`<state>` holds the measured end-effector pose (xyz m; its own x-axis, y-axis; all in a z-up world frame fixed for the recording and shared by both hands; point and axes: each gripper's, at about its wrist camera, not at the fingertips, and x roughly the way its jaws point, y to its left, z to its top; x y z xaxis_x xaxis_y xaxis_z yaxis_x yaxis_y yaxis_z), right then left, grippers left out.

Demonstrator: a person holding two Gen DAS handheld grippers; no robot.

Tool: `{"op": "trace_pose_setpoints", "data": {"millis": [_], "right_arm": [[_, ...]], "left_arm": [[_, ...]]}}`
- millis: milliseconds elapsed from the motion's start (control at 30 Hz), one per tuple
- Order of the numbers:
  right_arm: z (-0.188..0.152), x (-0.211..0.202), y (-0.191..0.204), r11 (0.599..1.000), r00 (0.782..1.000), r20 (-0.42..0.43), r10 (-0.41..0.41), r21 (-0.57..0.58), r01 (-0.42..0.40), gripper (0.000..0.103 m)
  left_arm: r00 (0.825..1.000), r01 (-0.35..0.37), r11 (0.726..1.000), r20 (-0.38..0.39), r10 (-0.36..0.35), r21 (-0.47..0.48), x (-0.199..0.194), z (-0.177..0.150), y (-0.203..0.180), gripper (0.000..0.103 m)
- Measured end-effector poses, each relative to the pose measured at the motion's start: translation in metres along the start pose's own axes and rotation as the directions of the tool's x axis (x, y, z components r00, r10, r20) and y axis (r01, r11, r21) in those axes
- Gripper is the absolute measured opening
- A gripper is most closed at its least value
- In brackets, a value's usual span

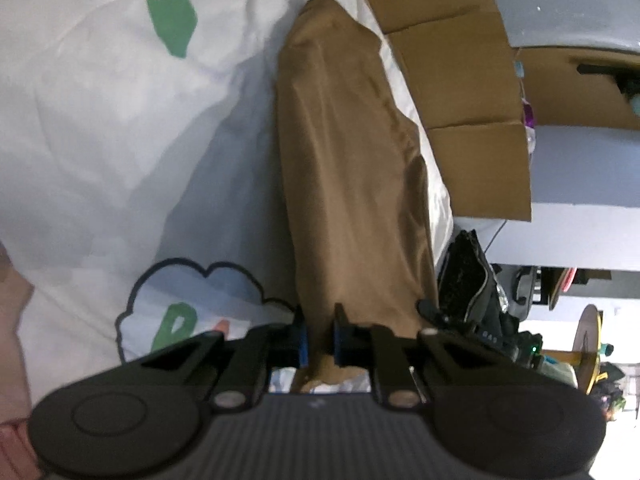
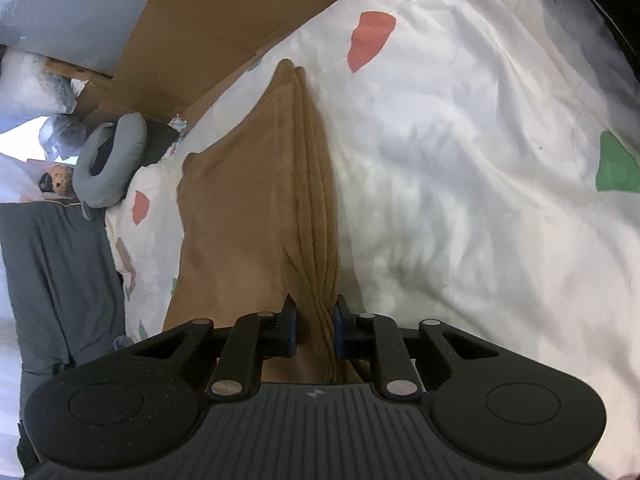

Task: Fold clothes

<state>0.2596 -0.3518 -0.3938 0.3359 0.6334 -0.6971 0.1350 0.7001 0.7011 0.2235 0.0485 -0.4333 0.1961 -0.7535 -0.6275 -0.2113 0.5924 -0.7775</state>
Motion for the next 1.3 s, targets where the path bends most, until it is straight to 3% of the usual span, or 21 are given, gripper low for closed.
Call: {"op": "trace_pose_setpoints", "data": {"millis": [600, 1033, 1133, 1200, 1233, 1267, 1300], "right_arm": [[-0.049, -0.016, 0.014, 0.997, 0.996, -0.083, -0.026, -0.073, 0.020, 0.016], [-0.055, -0.028, 0.000, 0.989, 0.988, -0.097, -0.122, -0.095, 0.113, 0.015], [-0.053, -0.023, -0.004, 0.986, 0.979, -0.136, -0.153, -0.094, 0.141, 0.019], [-0.051, -0.021, -0.004, 0.981, 0.970, -0.161, -0.180, -0.107, 0.165, 0.030], [-0.050, -0.021, -0.003, 0.976, 0.966, -0.166, -0.197, -0.121, 0.179, 0.036], [-0.048, -0.022, -0.002, 0.975, 0.966, -0.161, -0.202, -0.130, 0.182, 0.040], [-0.045, -0.025, -0.002, 0.975, 0.969, -0.148, -0.199, -0.132, 0.180, 0.043]], "left_arm": [[0.995, -0.061, 0.998, -0.081, 0.064, 0.033, -0.013, -0.028, 0.008, 0.011], [0.971, -0.098, 0.994, -0.215, 0.107, 0.052, 0.021, -0.051, 0.020, 0.014], [0.962, -0.149, 0.987, -0.224, 0.160, 0.065, 0.019, -0.046, 0.022, 0.023], [0.967, -0.145, 0.987, -0.204, 0.155, 0.062, 0.015, -0.040, 0.021, 0.039], [0.969, -0.146, 0.987, -0.191, 0.157, 0.067, 0.013, -0.037, 0.020, 0.054], [0.971, -0.149, 0.986, -0.177, 0.160, 0.075, 0.011, -0.034, 0.020, 0.061], [0.973, -0.152, 0.985, -0.163, 0.164, 0.082, 0.009, -0.031, 0.019, 0.061]]}}
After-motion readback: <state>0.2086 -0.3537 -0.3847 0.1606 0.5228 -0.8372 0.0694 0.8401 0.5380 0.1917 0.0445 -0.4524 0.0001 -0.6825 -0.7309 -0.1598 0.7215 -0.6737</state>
